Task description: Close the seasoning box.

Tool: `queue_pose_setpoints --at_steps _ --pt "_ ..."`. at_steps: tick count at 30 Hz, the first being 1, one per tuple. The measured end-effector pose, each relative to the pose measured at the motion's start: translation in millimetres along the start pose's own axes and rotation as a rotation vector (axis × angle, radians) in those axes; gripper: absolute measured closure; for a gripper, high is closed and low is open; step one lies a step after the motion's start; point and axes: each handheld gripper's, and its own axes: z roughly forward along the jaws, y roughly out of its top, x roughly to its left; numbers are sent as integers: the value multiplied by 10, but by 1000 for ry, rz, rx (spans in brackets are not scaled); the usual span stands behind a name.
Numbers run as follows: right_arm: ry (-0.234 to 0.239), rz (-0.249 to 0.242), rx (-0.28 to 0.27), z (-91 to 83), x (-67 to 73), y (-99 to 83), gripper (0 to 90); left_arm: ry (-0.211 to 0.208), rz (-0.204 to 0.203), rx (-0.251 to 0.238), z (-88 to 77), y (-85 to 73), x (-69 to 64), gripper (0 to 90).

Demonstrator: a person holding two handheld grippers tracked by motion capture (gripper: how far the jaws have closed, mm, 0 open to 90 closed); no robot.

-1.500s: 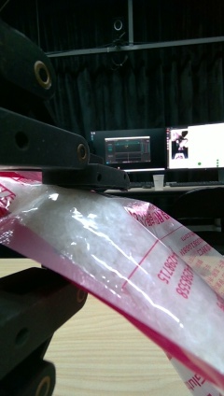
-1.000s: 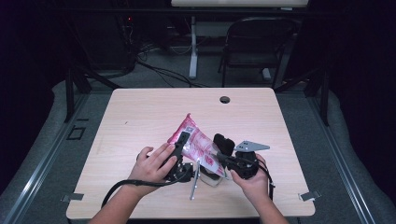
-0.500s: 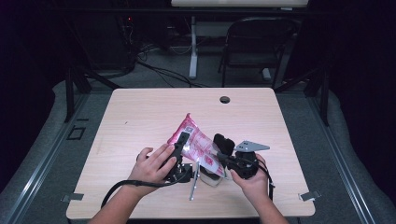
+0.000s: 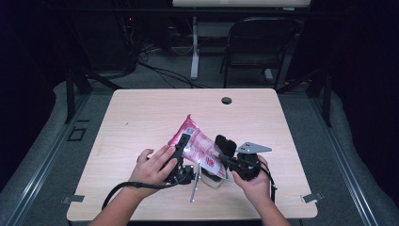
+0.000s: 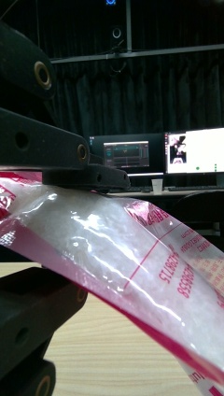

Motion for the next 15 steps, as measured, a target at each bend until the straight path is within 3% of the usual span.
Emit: queue_pose_setpoints --at_steps 15 --pt "4 0 -2 1 2 -1 900 5 0 -5 -7 10 15 687"
